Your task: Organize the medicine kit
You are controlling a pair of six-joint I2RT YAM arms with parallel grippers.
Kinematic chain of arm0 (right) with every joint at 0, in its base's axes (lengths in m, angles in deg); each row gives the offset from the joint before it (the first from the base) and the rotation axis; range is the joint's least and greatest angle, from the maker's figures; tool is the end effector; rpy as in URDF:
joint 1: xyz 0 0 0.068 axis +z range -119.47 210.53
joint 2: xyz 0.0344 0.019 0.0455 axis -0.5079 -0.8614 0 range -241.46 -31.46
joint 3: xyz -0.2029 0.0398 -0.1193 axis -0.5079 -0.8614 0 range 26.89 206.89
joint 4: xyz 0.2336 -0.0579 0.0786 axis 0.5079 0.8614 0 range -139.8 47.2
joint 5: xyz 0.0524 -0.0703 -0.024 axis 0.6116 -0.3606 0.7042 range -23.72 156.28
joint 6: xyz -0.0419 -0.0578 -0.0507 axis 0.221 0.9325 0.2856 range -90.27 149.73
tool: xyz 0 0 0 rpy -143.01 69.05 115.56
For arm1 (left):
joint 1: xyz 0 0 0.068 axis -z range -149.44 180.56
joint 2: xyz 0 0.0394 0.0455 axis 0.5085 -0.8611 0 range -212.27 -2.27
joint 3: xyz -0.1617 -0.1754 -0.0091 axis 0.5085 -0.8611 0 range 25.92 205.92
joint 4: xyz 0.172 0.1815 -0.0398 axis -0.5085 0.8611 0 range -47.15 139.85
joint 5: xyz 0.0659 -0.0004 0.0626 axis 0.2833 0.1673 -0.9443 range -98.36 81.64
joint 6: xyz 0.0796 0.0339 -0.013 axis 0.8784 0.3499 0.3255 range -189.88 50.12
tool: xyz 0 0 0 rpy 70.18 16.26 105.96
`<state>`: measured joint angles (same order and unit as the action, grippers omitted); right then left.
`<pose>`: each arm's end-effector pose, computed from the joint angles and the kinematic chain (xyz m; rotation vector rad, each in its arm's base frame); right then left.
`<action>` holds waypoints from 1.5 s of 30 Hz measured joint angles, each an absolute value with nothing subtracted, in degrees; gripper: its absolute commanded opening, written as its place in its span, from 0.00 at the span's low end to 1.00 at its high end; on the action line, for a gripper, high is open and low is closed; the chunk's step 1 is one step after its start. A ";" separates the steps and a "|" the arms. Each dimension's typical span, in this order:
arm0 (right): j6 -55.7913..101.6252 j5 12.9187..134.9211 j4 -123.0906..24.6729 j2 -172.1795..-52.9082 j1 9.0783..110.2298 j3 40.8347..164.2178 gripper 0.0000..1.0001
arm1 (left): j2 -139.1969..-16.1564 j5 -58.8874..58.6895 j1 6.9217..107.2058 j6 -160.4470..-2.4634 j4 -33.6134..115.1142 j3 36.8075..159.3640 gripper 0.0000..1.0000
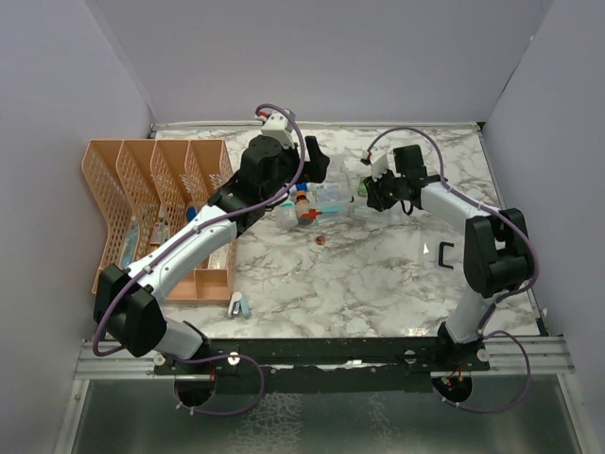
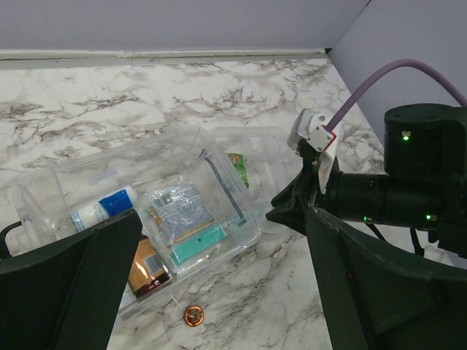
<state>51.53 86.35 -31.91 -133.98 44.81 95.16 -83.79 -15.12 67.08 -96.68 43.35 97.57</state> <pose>0.3701 0.1216 0.1373 -0.8953 2.2712 0.3756 0.3091 -0.2174 0.3311 0.0641 1.8024 -0.6977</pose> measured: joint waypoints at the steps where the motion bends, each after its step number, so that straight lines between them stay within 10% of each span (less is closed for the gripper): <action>1: 50.05 85.92 -31.91 -133.44 44.81 95.12 0.28 | -83.79 -15.15 67.08 -96.46 43.35 97.57 0.98; 23: 14.62 82.14 -38.45 -104.50 50.62 70.33 0.46 | -72.35 -28.98 67.16 -82.34 47.13 99.54 0.99; 45: 0.91 47.97 -47.65 -133.70 79.61 83.75 0.57 | -67.24 -31.63 67.16 -78.59 45.86 99.61 0.99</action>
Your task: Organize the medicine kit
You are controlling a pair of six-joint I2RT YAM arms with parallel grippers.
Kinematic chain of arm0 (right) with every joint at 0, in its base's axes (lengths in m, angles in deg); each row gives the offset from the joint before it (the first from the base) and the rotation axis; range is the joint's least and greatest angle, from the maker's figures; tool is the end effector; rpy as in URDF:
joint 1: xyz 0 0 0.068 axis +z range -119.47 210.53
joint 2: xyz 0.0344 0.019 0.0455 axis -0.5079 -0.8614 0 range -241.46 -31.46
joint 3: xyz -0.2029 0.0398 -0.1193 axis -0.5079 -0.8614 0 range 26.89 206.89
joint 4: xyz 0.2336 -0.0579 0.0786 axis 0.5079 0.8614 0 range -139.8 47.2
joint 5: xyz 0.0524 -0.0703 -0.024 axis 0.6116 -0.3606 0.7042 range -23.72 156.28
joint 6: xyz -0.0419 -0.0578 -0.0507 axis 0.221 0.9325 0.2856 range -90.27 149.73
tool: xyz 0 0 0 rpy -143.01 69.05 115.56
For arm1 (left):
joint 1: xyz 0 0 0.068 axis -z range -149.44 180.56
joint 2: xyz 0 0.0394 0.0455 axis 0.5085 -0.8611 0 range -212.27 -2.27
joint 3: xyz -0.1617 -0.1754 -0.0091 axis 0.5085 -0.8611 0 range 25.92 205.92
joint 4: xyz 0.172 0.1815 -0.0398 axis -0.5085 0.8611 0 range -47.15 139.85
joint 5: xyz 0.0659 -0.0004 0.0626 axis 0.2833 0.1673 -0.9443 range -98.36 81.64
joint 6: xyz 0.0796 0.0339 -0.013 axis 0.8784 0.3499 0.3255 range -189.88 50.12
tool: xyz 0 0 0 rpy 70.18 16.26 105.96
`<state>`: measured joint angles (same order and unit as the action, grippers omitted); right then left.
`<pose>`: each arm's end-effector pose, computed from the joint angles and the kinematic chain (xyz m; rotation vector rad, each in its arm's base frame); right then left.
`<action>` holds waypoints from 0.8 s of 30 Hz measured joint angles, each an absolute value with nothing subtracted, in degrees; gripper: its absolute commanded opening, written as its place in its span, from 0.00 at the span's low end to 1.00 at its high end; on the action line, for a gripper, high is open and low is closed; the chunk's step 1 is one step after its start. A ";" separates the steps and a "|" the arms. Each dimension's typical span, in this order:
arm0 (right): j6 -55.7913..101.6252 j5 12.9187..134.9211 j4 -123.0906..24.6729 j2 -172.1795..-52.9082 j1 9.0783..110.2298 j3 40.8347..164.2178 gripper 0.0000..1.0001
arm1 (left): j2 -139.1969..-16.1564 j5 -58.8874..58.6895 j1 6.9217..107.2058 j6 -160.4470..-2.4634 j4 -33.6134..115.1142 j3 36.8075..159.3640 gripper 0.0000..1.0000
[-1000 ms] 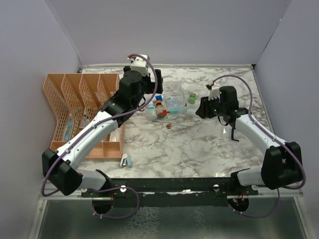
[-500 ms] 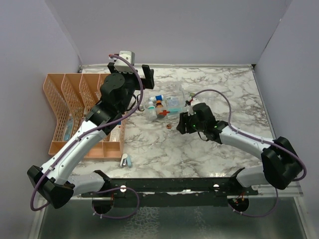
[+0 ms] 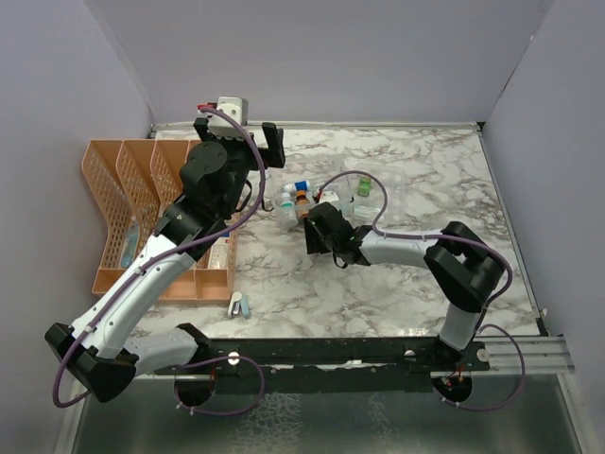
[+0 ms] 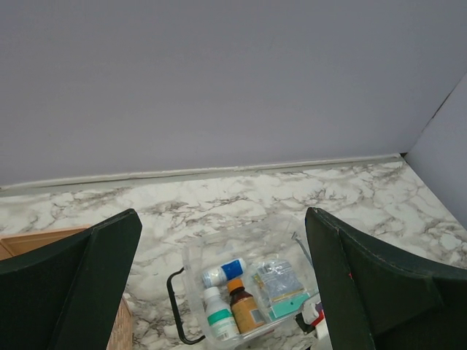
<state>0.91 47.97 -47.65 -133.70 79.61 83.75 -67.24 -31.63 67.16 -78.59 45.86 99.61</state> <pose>0.2652 0.2687 0.1020 -0.2696 2.3488 0.2807 0.2528 -0.1495 0.4302 0.0291 1.4882 -0.3420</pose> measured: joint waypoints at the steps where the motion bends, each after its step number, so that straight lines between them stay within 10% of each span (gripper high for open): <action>1: 0.52 47.19 -47.39 -134.31 79.61 84.34 0.56 | -67.09 -31.71 67.16 -78.48 45.86 99.61 0.99; 24: -0.92 40.70 -44.74 -139.80 79.69 88.78 0.31 | -66.93 -31.80 67.16 -78.19 44.96 99.35 0.99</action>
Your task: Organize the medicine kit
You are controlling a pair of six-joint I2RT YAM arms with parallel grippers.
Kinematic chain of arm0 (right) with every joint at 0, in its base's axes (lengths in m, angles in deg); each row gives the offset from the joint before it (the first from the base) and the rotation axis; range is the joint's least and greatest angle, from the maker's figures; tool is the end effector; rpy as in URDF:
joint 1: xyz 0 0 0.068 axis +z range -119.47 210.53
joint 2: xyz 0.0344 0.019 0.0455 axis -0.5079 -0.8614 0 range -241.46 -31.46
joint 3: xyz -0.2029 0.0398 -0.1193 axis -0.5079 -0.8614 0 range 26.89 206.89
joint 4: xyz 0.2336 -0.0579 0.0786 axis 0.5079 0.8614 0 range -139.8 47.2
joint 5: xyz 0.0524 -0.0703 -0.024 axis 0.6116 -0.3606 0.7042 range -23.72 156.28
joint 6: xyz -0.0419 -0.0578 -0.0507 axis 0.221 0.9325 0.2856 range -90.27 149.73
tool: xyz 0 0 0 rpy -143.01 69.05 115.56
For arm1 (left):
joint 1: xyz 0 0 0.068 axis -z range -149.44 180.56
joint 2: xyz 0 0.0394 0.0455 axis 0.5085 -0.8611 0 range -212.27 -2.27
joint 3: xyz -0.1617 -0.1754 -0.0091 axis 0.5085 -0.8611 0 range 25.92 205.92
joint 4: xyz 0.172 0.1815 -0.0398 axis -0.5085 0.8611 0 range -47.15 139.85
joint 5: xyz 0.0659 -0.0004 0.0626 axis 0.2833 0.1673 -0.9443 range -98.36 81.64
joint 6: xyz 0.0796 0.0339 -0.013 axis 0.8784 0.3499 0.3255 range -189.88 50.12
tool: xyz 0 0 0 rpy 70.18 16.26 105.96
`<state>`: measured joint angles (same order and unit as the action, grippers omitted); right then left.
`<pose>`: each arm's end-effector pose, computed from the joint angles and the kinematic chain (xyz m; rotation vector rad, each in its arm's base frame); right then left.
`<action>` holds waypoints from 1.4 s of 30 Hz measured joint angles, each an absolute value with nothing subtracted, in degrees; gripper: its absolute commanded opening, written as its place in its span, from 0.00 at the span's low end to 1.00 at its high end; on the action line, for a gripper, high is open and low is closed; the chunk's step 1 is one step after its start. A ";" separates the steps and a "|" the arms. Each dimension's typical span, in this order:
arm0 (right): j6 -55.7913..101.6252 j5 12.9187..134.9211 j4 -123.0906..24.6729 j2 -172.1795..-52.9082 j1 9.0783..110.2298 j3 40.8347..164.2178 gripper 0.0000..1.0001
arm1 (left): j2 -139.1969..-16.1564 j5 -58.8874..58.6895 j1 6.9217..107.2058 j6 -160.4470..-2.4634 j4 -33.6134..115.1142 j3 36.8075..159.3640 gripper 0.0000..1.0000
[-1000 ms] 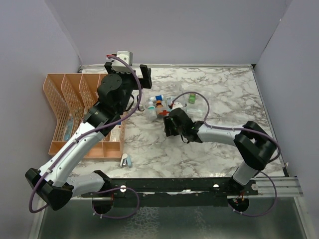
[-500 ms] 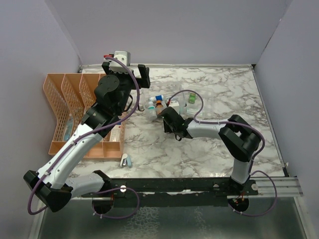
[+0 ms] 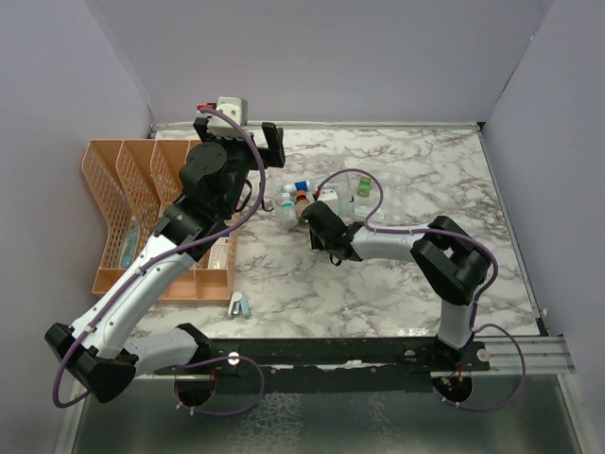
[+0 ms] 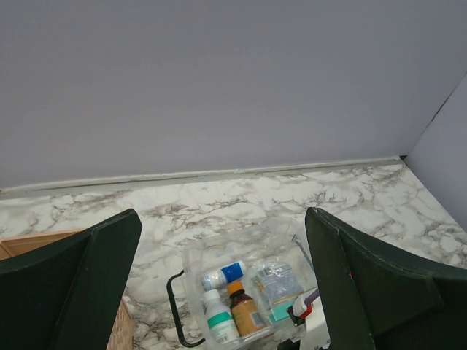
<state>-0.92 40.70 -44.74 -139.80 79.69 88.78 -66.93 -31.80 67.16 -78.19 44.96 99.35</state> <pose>0.2789 0.2714 0.0879 -0.1942 2.3497 0.1172 0.2517 -0.1484 0.4322 0.0262 1.4730 -0.3407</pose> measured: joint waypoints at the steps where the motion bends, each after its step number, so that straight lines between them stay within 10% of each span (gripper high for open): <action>1: -0.97 40.52 -44.72 -139.80 79.69 88.80 0.29 | -66.93 -31.80 67.16 -78.19 44.94 99.28 0.99; 42: -9.18 28.83 -33.47 -116.39 65.38 76.34 0.28 | -68.53 -31.06 67.16 -79.42 44.61 98.62 0.99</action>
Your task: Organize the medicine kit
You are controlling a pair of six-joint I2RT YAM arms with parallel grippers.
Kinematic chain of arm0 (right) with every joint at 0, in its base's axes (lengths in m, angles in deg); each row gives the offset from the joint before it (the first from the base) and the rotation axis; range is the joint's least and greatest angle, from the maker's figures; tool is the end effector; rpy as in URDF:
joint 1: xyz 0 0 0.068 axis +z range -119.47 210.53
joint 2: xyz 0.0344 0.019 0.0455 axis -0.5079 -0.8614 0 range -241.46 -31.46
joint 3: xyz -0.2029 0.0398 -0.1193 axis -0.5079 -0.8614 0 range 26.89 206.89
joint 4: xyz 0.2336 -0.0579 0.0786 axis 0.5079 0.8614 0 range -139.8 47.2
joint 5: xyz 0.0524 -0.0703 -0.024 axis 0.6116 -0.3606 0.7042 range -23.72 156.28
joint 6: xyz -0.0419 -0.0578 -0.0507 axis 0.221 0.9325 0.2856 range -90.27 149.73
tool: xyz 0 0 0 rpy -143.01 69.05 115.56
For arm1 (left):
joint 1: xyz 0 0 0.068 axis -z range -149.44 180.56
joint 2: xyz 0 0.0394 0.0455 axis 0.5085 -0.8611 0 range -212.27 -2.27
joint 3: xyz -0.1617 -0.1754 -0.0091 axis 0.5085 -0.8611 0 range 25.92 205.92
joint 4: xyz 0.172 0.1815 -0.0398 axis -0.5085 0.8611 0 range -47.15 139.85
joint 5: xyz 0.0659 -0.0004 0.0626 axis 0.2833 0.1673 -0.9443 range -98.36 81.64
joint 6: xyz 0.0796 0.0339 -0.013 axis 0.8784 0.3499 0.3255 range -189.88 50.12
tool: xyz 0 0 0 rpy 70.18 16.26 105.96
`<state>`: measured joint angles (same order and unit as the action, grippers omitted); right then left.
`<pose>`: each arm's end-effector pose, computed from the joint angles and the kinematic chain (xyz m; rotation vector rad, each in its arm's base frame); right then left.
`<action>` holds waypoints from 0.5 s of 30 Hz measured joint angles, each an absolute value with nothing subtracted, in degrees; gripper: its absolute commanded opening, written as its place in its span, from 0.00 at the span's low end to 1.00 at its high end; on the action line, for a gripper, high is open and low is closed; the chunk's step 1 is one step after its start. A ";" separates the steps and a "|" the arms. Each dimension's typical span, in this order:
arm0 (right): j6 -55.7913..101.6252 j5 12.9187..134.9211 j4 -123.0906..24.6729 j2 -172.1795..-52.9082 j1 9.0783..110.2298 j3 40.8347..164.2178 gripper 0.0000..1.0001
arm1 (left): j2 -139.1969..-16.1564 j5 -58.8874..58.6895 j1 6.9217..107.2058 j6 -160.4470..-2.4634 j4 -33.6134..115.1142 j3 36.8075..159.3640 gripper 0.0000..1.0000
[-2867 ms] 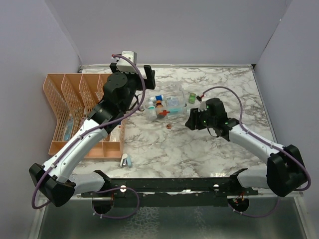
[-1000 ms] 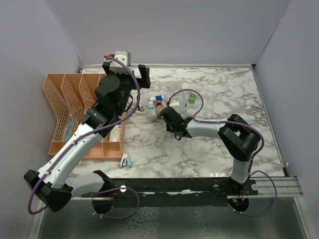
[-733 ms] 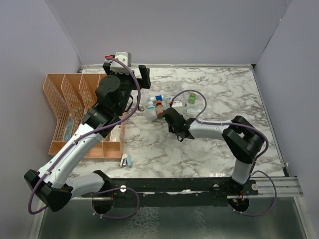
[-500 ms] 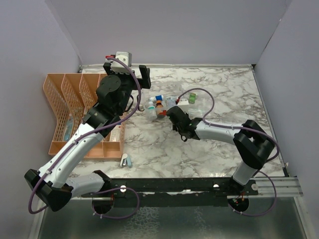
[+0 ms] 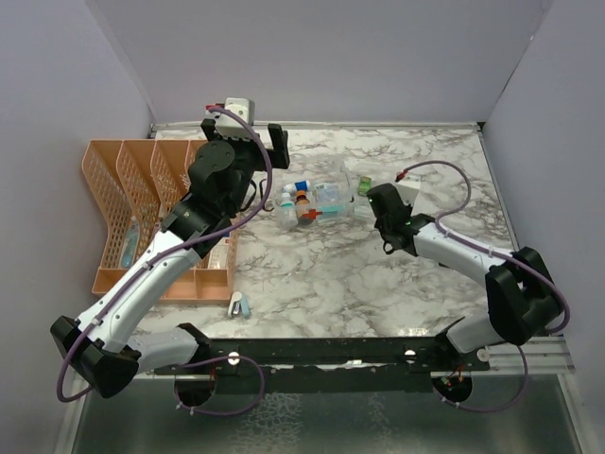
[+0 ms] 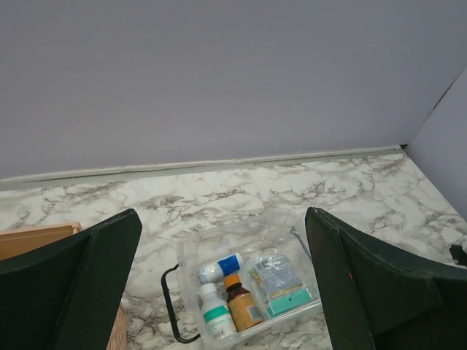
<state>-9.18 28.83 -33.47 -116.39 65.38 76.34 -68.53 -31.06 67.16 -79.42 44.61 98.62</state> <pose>0.2820 0.1388 0.1464 0.3409 2.2224 -0.1415 0.2595 -0.1553 0.4207 0.0325 1.5052 -0.3539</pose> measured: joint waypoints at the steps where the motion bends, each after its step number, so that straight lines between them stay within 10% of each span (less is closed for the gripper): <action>1: -9.12 28.85 -33.53 -115.75 63.17 76.32 0.28 | -68.64 -30.88 67.16 -79.50 44.61 98.62 0.99; 15: -3.92 35.19 -37.71 -125.24 47.56 85.28 0.28 | -70.13 -29.20 67.16 -80.79 44.81 98.62 0.99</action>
<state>-3.92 35.19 -37.71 -125.24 47.56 85.28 -70.13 -29.20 67.16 -80.79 44.81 98.62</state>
